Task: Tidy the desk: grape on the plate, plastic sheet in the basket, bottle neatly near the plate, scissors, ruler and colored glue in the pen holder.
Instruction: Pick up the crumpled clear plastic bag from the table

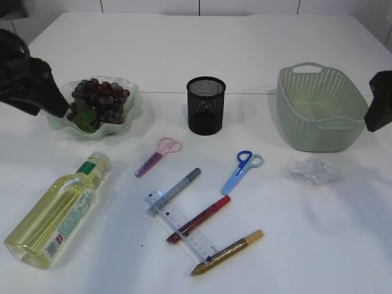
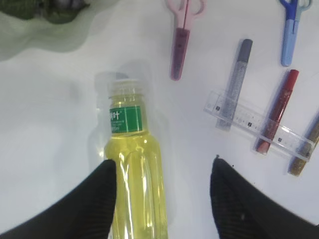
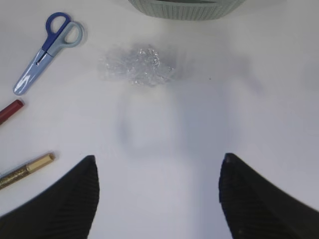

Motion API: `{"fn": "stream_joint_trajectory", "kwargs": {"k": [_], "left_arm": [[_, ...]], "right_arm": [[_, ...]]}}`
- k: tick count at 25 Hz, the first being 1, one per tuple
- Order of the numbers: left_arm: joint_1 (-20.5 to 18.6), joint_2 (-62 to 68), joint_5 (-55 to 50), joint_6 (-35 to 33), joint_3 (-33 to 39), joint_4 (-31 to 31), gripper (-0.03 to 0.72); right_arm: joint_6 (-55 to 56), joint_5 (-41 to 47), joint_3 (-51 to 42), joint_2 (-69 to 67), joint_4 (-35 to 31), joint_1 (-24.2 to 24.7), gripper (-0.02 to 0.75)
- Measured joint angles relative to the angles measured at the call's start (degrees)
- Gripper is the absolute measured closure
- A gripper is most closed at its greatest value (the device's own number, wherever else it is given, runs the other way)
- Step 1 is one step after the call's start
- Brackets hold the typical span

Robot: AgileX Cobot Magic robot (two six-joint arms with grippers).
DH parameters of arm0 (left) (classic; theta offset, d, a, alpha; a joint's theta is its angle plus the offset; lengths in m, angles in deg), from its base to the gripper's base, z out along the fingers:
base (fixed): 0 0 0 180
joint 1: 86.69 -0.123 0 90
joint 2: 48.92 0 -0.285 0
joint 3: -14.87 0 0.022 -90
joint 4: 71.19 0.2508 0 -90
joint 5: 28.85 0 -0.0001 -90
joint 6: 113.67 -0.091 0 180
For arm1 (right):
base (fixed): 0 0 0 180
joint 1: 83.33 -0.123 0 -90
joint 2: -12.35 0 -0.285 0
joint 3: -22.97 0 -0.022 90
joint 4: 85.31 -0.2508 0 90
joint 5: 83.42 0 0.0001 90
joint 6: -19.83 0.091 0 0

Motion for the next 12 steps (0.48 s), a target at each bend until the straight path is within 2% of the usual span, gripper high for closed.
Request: {"fn": "stream_joint_trajectory", "kwargs": {"k": [5,12], "left_arm": [[0.0,-1.5,0.3,6.1,3.8,1.3,0.268],[1.0,-1.7,0.6,7.5,5.5,1.6,0.291]], "right_arm": [[-0.7,0.0,0.0,-2.5,-1.5,-0.1,0.154],[-0.6,-3.7,2.6,-11.0,-1.8,-4.7,0.154]]}}
